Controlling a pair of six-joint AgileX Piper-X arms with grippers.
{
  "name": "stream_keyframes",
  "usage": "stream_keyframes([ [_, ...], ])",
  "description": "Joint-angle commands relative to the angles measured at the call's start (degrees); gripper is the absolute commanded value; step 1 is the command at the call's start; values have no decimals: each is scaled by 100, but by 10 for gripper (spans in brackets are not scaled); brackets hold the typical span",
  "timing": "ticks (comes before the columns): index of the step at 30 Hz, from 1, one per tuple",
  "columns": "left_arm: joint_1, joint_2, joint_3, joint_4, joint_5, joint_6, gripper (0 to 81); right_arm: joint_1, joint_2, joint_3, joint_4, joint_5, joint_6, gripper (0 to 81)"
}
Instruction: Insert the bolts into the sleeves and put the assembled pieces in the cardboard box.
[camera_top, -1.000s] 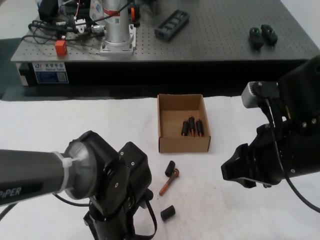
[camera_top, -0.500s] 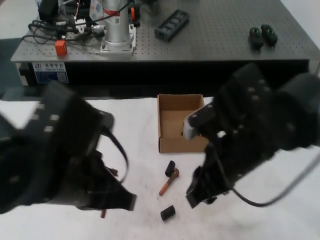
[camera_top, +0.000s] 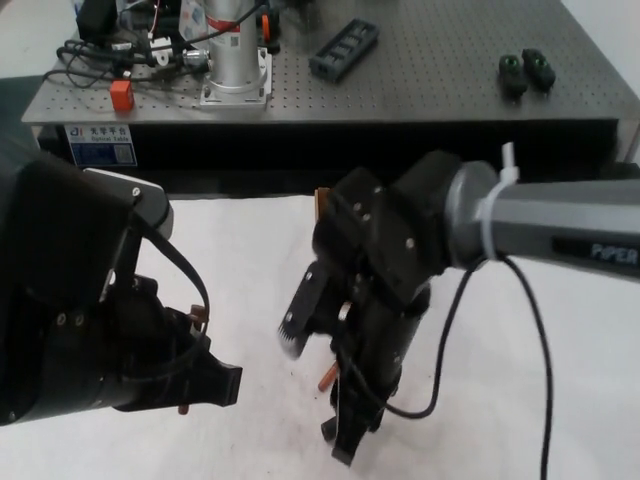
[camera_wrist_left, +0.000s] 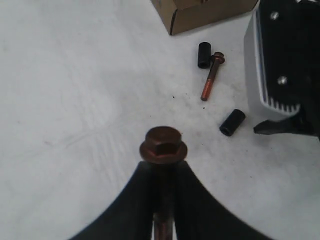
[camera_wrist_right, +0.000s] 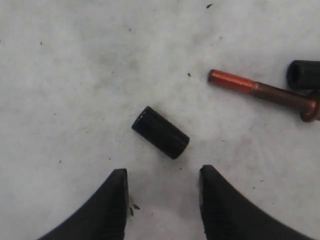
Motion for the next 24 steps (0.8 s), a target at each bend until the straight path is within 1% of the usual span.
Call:
stream_keyframes([
  [1,17,-50,-10,-34,-36,-62,6,163,174,-139,165,171,-613,330],
  [5,17,-50,-10,-30,-36,-50,6,357,308,-138,6,664,-955,330],
  [9,17,-50,-10,-30,-36,-37,6,399,464,-138,-62,886,-1167,330],
  [17,17,-50,-10,-30,-36,-20,6,399,556,-138,-651,930,-1259,330],
  [24,17,-50,-10,-30,-36,19,6,399,758,-138,-557,879,-1390,330],
])
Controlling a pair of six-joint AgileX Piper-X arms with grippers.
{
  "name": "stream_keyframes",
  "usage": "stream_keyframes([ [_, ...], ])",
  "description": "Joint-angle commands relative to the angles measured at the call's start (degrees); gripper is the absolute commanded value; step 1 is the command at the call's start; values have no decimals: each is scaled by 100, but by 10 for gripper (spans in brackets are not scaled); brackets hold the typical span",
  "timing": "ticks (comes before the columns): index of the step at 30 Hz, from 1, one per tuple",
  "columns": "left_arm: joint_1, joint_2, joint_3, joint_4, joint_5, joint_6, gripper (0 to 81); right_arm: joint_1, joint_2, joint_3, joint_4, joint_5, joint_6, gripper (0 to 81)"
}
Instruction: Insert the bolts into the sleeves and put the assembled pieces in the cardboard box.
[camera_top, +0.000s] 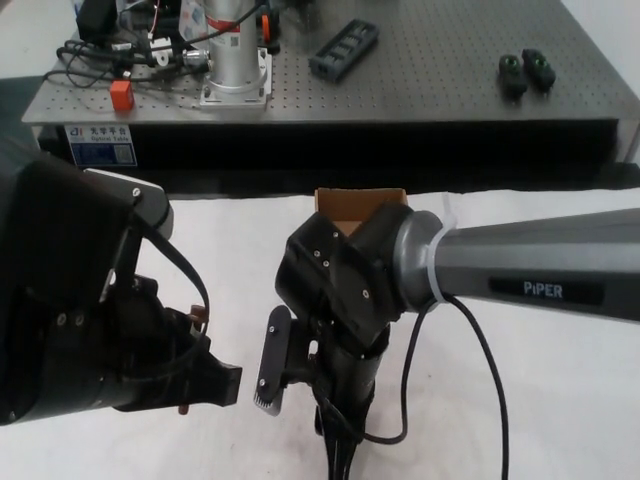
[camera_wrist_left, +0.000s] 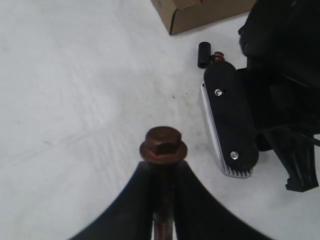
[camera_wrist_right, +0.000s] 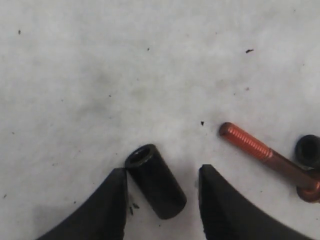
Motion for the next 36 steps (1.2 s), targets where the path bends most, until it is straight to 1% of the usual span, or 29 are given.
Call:
stream_keyframes([
  [1,17,-50,-14,-30,-36,59,6,-3,218,-42,72,-41,-58,330],
  [3,17,-50,-14,-30,-36,97,6,-3,278,-42,50,-45,-58,326],
  [5,17,-50,-14,-30,-36,97,6,-3,308,-42,3,-45,-58,288],
  [7,17,-50,-14,-30,-36,97,6,-3,306,-42,-42,-45,-58,207],
  [9,17,-50,-14,-30,-36,97,6,-3,306,-42,-46,-21,-58,103],
  [10,17,-50,-14,-30,-36,97,6,-3,306,-42,-32,96,-58,39],
  [11,17,-50,-14,-30,-26,97,6,-3,306,-42,-22,291,-58,18],
  [12,17,-50,-14,-30,8,97,6,-3,306,-42,-25,483,-4,17],
  [13,17,-50,-14,-30,67,97,6,-25,279,-42,-25,581,60,17],
  [14,17,-50,-14,-43,148,97,6,-57,239,-42,-25,505,136,17],
  [16,17,-50,-14,-185,447,97,6,-141,82,-42,-35,69,370,17],
  [17,17,-50,-14,-291,613,97,6,-197,-47,-25,-65,-247,617,17],
  [19,17,-50,-14,-691,1143,97,6,-321,-359,43,-137,-822,1002,17],
  [22,17,-50,-14,-1474,1652,70,6,-555,-1101,364,-334,-1754,1623,17],
  [25,17,-27,-14,-2263,1766,-108,6,-707,-1955,980,-684,-2637,2319,17],
  [28,17,34,6,-2955,1807,-421,6,-715,-2808,1813,-1417,-3540,3125,17],
  [29,17,89,37,-3148,1916,-546,6,-648,-3076,2072,-1719,-3825,3373,17],
  [31,17,200,166,-3635,2204,-859,6,-489,-3514,2462,-2311,-3946,3792,17],
  [34,17,330,351,-4047,2366,-1325,6,-332,-3817,2823,-3216,-3947,4381,17],
  [36,17,345,422,-4152,2373,-1427,6,-332,-3827,2865,-3566,-3947,4749,17],
])
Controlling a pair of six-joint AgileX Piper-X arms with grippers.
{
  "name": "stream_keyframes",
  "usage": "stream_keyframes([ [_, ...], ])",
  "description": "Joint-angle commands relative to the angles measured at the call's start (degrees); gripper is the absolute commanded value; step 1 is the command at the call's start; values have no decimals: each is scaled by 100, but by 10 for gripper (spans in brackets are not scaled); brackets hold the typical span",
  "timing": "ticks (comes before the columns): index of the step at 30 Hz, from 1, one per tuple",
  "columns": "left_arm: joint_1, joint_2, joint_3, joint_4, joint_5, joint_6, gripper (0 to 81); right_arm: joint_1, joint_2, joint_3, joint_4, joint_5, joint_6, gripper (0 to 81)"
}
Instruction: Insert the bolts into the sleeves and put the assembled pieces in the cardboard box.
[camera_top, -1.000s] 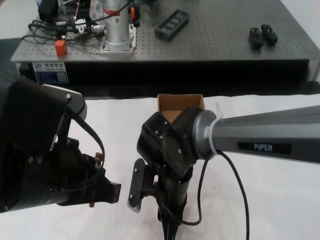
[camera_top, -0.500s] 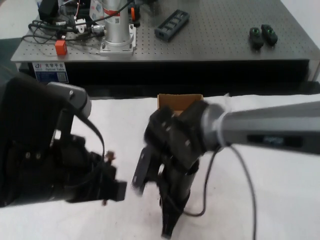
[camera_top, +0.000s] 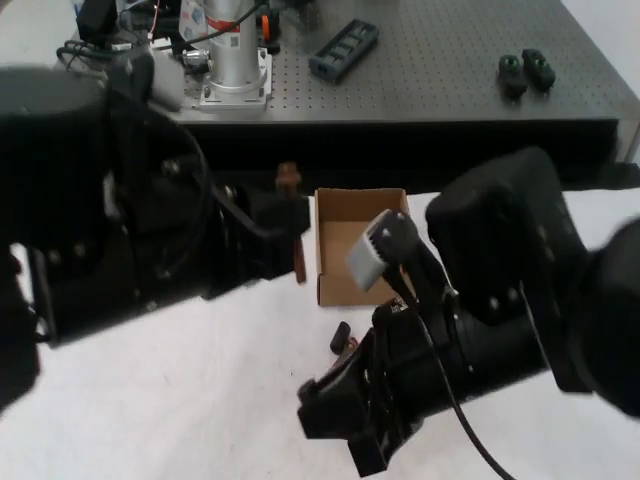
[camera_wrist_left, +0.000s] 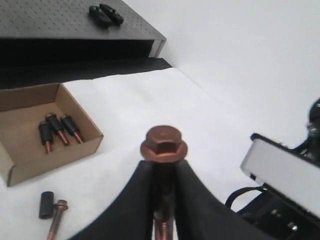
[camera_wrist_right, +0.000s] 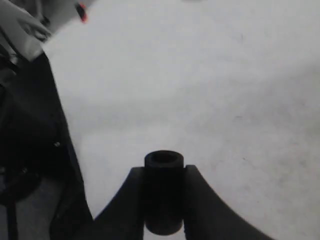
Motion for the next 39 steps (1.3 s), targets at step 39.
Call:
stream_keyframes([
  [39,17,85,200,-866,-260,-649,6,208,-761,533,-2282,862,1583,17],
])
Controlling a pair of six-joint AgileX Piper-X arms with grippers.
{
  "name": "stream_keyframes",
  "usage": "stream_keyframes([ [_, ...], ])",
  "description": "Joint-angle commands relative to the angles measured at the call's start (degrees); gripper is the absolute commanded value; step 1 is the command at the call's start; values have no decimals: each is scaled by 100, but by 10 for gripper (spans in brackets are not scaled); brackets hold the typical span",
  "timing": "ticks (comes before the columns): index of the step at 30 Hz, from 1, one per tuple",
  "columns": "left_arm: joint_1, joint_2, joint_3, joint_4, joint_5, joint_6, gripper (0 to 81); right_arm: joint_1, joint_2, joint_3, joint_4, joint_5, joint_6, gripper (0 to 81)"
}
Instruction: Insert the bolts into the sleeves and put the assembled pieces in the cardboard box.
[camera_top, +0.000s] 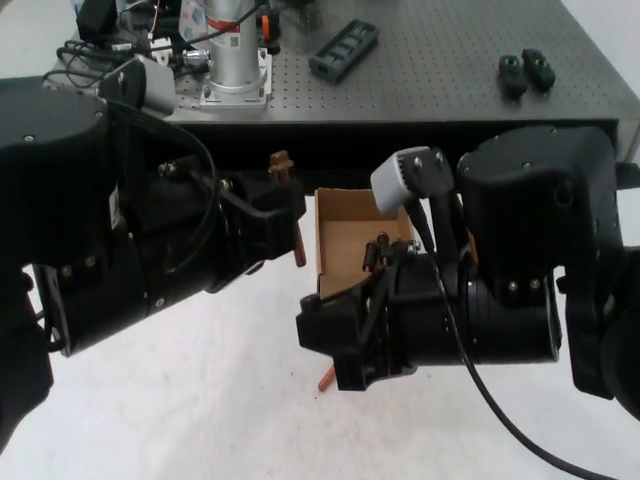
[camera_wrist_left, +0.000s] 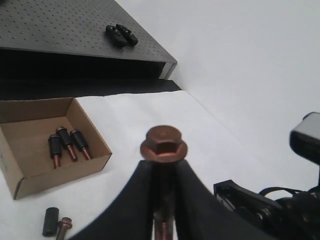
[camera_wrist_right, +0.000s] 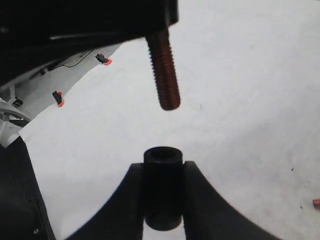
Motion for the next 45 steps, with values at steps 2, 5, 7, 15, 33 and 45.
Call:
stream_keyframes([
  [2,17,-13,-39,-148,60,-99,6,-3,-31,-20,-529,50,-28,17],
  [5,17,-13,-39,-148,60,-99,6,-3,-31,-20,-689,239,-25,17],
  [7,17,-13,-39,-148,60,-99,6,-3,-31,-20,-825,238,-25,17],
  [15,17,-13,-39,-148,450,-413,6,-3,-31,-20,-1154,253,-61,17],
  [33,17,-13,-39,19,541,-381,22,-80,-223,-20,-1061,238,-329,17],
  [45,17,-13,-39,335,-170,-364,450,-1123,528,-381,-809,2043,-902,17],
])
